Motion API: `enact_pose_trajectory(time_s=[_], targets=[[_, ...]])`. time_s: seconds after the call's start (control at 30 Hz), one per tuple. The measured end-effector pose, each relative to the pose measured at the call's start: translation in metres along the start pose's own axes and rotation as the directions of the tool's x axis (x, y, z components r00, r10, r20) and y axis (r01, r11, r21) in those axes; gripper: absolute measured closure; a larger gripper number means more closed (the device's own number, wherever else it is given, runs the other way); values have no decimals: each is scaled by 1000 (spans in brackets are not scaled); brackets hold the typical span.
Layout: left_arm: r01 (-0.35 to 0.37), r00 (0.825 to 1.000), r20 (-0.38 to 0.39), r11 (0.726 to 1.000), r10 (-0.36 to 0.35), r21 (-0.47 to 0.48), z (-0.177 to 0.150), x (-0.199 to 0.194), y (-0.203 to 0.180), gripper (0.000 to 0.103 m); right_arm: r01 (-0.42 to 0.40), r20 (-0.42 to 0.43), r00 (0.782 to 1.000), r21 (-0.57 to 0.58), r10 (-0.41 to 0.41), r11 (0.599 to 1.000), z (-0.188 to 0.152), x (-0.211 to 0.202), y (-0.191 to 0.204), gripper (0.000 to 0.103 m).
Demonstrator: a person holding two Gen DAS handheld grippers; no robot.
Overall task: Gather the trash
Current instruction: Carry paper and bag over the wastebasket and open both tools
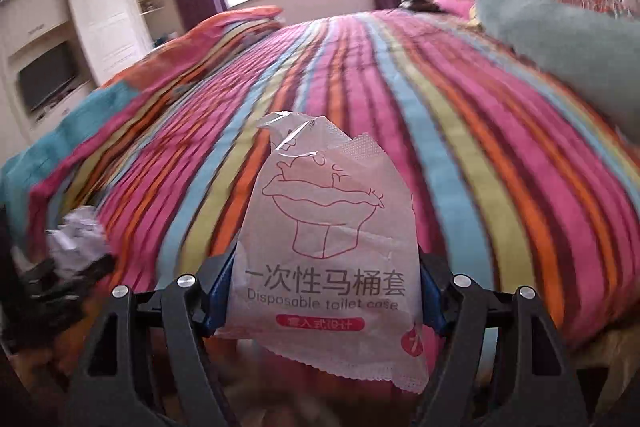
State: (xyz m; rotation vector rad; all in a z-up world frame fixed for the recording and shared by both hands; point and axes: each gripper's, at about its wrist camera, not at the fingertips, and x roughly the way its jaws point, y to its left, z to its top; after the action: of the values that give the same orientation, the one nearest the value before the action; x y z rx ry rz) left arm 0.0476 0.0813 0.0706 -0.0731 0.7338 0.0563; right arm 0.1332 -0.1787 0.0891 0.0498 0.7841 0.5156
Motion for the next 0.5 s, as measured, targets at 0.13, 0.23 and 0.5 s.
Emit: enact_pose_trajectory(time_s=[0.13,0.23,0.5], targets=[[-22,998,-57,997,26,69,-71,-24,-25,47,-56,-88,995,-20,54,998,-65,-26,18,33],[-13,992,-128,1000,17,28,-113,-28,-29,47,-71,-165,984,-19,67,997,-111,-25,27,33],[-22,943,-327,993,58,112,-197,-3,-54,47,-88,-466,878,67,109,994,-197,41,29,33]])
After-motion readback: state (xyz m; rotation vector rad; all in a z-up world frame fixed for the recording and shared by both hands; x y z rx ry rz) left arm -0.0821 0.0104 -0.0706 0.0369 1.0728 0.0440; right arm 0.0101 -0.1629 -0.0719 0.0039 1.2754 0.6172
